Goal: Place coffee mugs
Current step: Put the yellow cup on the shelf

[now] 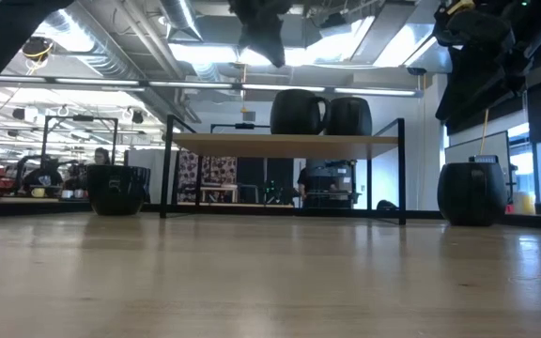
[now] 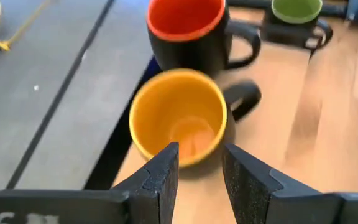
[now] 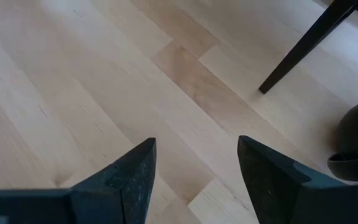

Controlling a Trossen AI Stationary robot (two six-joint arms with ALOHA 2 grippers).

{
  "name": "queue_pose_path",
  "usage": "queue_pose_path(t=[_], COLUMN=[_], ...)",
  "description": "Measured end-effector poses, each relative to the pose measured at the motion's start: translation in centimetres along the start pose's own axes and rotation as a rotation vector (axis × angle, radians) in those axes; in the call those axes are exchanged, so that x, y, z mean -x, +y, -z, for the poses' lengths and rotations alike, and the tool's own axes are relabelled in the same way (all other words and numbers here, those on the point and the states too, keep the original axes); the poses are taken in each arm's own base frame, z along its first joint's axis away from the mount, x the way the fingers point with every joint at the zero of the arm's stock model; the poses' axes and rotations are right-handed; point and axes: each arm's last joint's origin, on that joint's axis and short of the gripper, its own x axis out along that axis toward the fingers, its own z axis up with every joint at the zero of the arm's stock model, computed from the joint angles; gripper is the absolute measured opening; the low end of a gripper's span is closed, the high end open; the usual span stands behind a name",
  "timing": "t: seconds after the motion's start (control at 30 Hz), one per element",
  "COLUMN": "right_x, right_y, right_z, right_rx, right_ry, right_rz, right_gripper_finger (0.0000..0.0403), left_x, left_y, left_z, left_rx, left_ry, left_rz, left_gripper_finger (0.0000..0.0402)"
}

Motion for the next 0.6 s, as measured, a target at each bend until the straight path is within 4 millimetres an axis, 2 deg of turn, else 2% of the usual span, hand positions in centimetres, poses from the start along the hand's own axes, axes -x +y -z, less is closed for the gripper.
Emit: queue_pose_path(t=[0.2, 0.33, 0.43, 0.6], right_x=[0.0, 0.0, 0.0, 0.0], right_y=[0.0, 0.0, -0.1, -0.1], right_z=[0.0, 0.0, 0.0, 0.0], right_rx=[0.027, 0.036, 0.037, 0.044], right_ry=[-0.001, -0.007, -0.014, -0.015], right_rz=[0.002, 0.009, 0.014, 0.014], right_gripper_finger=[0.0214, 0.0214, 0.0214, 0.0214], left_x=[-0.9, -3.0, -4.5, -5.7], left_y=[-0.4, -0.4, -0.1, 0.5], left_z=[2.0, 3.5, 3.8, 4.2], left_rx=[0.06, 0.086, 0.098, 0.115], left_ry=[0.168, 0.268, 0.245, 0.222], left_rz=[0.044, 0.028, -0.004, -0.026], left_gripper_finger=[0.0116, 0.0116, 0.0116, 0.0116])
